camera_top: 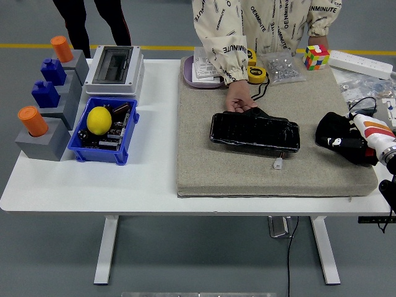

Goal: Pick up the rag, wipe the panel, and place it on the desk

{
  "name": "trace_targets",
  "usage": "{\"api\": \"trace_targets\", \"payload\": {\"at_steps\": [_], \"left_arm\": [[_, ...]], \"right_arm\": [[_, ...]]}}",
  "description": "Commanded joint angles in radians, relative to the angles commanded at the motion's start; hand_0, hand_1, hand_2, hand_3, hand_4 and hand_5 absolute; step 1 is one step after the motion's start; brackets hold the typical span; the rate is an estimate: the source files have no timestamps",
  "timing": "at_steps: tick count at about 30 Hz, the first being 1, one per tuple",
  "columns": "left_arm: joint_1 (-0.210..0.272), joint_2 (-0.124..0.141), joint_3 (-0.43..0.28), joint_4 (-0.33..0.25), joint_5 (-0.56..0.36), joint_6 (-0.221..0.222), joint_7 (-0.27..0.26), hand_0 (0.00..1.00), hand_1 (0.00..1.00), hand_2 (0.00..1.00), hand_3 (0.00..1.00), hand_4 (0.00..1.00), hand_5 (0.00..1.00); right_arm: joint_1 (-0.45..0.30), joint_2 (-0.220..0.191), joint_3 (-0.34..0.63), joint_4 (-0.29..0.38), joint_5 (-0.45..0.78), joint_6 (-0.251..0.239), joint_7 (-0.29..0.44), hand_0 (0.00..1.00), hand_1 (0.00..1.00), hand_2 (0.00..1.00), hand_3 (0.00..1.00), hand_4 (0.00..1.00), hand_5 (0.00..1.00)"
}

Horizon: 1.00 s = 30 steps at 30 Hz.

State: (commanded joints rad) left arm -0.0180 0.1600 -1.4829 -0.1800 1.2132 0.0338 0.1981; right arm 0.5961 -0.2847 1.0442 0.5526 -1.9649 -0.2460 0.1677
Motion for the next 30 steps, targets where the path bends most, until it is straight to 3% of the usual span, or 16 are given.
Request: {"api": "trace_targets", "payload": {"at_steps": [11, 12, 17, 19, 29, 30], "left_arm": [[-0.001, -0.001, 0.002, 0.0, -0.004, 0.0, 0.0, 0.653, 0.696, 0.741, 0.566, 0.598, 0.473], [-0.001, -0.001, 0.002, 0.0, -0.004, 0.0, 0.0, 0.652, 0.696, 0.742, 0.566, 0.598, 0.474], [-0.003, -0.001, 0.007, 0.0, -0.008, 0.0, -0.003, 0.652, 0.696, 0.742, 0.566, 0.598, 0.474], [-0.003, -0.001, 0.007, 0.0, -0.008, 0.0, -0.003, 0.652, 0.695, 0.742, 0.566, 0.598, 0.473], [0.0, -0.001, 0.0, 0.0, -0.004, 0.001, -0.002, 0.647, 0.696, 0.742, 0.566, 0.598, 0.474], [-0.001, -0.001, 0.0, 0.0, -0.005, 0.001, -0.002, 0.647, 0.696, 0.742, 0.566, 0.598, 0.473]], "right_arm": [[-0.038, 0.022, 0.036, 0.007, 0.011, -0.029, 0.018, 0.655, 0.652, 0.723, 0.741, 0.998, 0.64], [-0.04, 0.023, 0.036, 0.005, 0.014, -0.034, 0.021, 0.634, 0.634, 0.701, 0.731, 0.998, 0.595], [-0.043, 0.019, 0.033, 0.005, 0.028, -0.063, 0.035, 0.634, 0.634, 0.701, 0.731, 0.998, 0.595], [-0.043, 0.017, 0.03, 0.006, 0.032, -0.07, 0.041, 0.591, 0.612, 0.678, 0.716, 0.998, 0.547], [-0.035, 0.007, 0.02, 0.003, -0.008, -0.04, 0.007, 0.588, 0.612, 0.675, 0.714, 0.998, 0.512], [-0.033, 0.007, 0.013, 0.001, -0.019, -0.038, -0.003, 0.595, 0.617, 0.683, 0.726, 0.998, 0.385]]}}
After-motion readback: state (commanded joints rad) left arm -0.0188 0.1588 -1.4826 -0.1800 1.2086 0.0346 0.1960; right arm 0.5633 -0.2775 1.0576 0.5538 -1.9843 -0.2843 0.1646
